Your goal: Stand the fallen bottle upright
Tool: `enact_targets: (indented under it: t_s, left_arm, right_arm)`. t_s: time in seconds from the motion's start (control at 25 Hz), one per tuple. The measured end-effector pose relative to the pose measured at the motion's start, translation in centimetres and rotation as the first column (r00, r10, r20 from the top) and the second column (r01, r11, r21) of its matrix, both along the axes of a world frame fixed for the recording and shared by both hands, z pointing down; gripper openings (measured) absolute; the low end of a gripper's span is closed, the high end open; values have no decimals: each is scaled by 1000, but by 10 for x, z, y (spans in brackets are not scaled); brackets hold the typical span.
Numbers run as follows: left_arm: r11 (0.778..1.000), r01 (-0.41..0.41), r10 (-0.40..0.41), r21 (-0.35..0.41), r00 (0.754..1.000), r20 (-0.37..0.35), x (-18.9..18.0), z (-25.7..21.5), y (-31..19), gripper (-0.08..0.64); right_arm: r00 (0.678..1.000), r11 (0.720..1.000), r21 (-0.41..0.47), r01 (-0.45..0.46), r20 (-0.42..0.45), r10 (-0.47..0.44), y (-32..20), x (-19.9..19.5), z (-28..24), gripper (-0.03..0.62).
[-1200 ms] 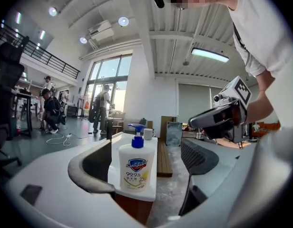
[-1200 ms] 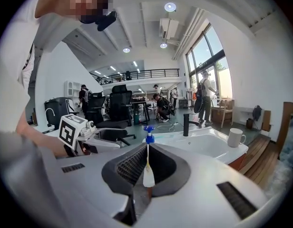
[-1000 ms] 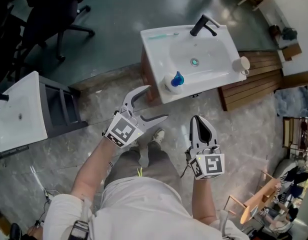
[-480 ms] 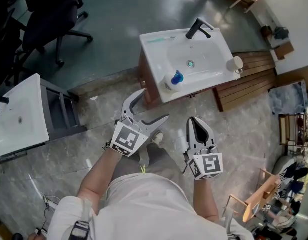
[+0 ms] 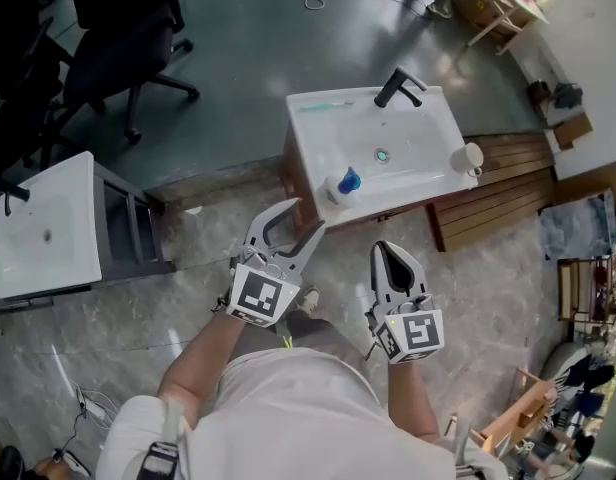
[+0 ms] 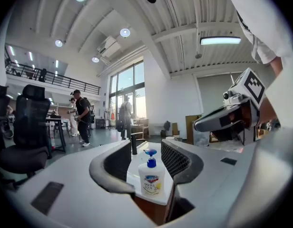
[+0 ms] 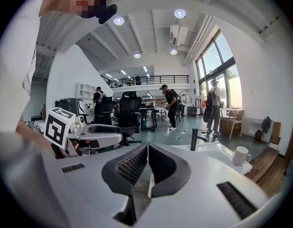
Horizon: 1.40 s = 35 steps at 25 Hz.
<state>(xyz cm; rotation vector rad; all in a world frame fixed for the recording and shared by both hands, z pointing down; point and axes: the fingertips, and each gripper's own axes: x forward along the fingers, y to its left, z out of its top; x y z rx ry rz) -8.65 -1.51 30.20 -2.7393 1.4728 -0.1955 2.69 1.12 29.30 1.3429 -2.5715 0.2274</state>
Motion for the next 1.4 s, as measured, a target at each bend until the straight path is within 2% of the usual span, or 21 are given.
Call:
enact_targets:
  t_s: [0.12, 0.24, 0.4, 0.56, 0.72, 0.8, 0.84, 0.88, 0.96, 1.0, 1.2, 1.4]
  left_arm:
    - [997, 61, -62, 40, 998, 33, -3, -19, -3, 121]
    - [991, 107, -109, 77, 994, 26, -7, -38, -4, 37]
    - [974, 157, -164, 164, 986, 28, -16, -65, 1, 18]
    - [952, 183, -205, 246, 976, 68, -28, -88, 12, 18]
    - [948, 169, -210, 268, 969, 131, -34, -100, 24, 18]
    - [949, 173, -215, 265, 966, 141, -36, -105, 31, 18]
    - [947, 188, -225, 259, 967, 121, -38, -108, 35, 17]
    - [944, 221, -243, 247, 968, 65, -41, -112, 38, 17]
    - [929, 302, -293, 215, 953, -76, -49, -121, 41, 17]
    - [921, 328, -312, 210, 944, -105, -54, -125, 42, 17]
    - [898, 383, -372, 217, 924, -92, -74, -129, 47, 17]
    - [886, 410, -400, 216, 912, -89, -76, -129, 47, 17]
  right_arm:
    - [1000, 1000, 27, 16, 16, -16, -10, 6, -14, 38]
    - [999, 998, 57, 30, 34, -32, -15, 9, -28, 38]
    - [998, 995, 91, 35, 57, -40, -19, 14, -42, 38]
    - [996, 992, 120, 29, 78, -39, -21, 21, -53, 38]
    - [994, 988, 150, 26, 97, -41, -25, 28, -65, 38]
    - [994, 987, 158, 20, 107, -37, -24, 33, -69, 38]
    - [993, 987, 159, 19, 111, -37, -24, 35, -70, 38]
    - [993, 987, 160, 20, 115, -39, -23, 37, -71, 38]
    - [992, 986, 165, 23, 121, -44, -25, 38, -75, 38]
    - [991, 985, 168, 25, 123, -46, -26, 38, -77, 38]
    - [991, 980, 200, 19, 127, -45, -29, 39, -85, 38]
    - [991, 970, 241, 1, 132, -34, -37, 45, -95, 38]
